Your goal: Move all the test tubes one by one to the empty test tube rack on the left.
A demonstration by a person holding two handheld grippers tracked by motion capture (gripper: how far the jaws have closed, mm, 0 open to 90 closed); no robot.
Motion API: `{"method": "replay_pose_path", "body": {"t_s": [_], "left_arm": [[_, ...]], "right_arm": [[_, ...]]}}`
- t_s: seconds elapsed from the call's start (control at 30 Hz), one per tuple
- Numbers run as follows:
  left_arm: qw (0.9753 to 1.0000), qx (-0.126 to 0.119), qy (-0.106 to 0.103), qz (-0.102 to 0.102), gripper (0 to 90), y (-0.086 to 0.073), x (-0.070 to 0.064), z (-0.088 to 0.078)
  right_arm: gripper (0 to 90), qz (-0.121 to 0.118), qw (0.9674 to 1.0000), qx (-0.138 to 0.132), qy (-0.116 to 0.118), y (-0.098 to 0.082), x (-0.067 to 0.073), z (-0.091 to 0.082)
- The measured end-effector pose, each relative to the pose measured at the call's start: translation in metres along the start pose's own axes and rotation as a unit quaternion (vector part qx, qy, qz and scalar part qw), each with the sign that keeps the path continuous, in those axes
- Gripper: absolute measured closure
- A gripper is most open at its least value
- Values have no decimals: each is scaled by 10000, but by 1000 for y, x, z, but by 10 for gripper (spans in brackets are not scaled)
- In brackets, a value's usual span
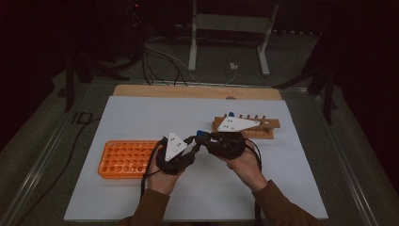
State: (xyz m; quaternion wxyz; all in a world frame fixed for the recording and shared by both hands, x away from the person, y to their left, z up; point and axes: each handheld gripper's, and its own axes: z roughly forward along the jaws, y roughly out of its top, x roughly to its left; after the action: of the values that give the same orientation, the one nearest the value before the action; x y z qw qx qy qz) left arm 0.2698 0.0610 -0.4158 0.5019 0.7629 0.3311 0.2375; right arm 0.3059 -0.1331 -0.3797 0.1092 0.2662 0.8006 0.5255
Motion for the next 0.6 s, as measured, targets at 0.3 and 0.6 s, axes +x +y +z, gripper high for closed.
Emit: {"method": "replay_pose_path", "body": {"t_s": [0.3,0.6], "left_arm": [[10000,-25,-79,21,761,0,-1,-1],[9998,-94,85,-180,770,-1,10,-8]], "right_arm": [[767,-15,10000,12,41,0,2,1],[390,321,9992,-243,48,1,-9,-8]]}}
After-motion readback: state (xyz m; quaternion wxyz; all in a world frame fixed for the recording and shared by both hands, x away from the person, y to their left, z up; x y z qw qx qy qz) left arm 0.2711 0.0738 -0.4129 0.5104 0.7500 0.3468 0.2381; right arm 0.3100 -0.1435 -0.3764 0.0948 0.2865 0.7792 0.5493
